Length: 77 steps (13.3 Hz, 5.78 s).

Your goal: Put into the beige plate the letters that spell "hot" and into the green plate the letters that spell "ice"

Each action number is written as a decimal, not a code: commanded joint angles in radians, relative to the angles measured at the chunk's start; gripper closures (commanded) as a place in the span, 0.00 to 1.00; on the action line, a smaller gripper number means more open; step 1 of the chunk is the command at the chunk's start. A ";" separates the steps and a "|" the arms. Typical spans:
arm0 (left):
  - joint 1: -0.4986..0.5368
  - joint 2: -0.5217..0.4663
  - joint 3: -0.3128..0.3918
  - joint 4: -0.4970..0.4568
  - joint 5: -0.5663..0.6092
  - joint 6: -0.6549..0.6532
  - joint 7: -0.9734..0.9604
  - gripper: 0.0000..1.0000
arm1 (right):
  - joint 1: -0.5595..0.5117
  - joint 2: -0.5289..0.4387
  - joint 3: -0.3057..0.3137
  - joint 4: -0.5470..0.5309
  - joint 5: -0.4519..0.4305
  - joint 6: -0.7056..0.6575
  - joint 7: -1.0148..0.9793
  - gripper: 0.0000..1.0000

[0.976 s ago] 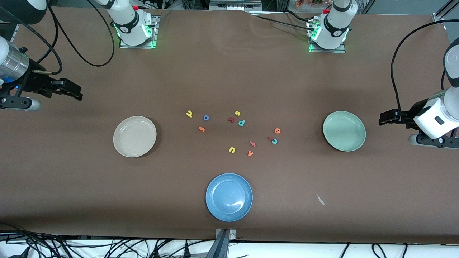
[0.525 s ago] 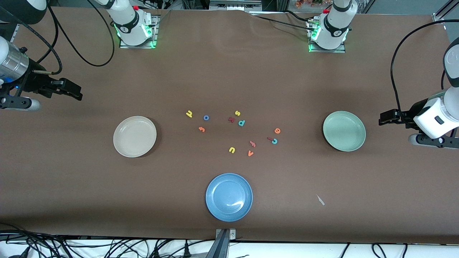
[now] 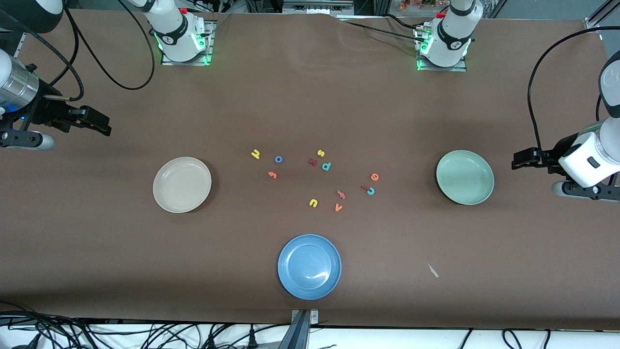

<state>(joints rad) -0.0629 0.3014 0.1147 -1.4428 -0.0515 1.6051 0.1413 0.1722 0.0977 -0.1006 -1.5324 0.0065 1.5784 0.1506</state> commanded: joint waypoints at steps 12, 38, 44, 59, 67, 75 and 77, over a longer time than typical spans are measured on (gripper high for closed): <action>0.000 -0.019 -0.009 -0.011 0.029 -0.004 0.000 0.06 | -0.002 -0.026 0.001 -0.025 -0.002 -0.003 -0.005 0.00; -0.002 -0.016 -0.009 -0.011 0.029 -0.001 0.001 0.06 | -0.002 -0.024 0.001 -0.025 -0.002 -0.003 -0.005 0.00; -0.028 0.007 -0.047 -0.016 0.004 -0.001 -0.146 0.00 | 0.001 -0.021 0.001 -0.015 0.015 -0.003 0.006 0.00; -0.089 0.083 -0.314 -0.445 -0.024 0.630 -0.845 0.03 | 0.039 0.019 0.038 0.001 0.073 0.014 0.027 0.00; -0.155 0.260 -0.314 -0.430 -0.021 0.812 -1.056 0.06 | 0.102 0.215 0.131 0.049 0.106 0.250 0.246 0.00; -0.175 0.312 -0.313 -0.415 -0.019 0.834 -1.092 0.19 | 0.202 0.453 0.190 0.049 -0.098 0.449 0.605 0.00; -0.176 0.309 -0.314 -0.416 -0.018 0.811 -1.086 0.19 | 0.230 0.496 0.191 0.047 -0.100 0.503 0.705 0.00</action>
<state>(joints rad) -0.2292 0.6038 -0.2010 -1.8729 -0.0746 2.4418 -0.9398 0.3812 0.5496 0.0878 -1.5127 -0.0719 2.0478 0.7705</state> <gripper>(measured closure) 0.185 0.000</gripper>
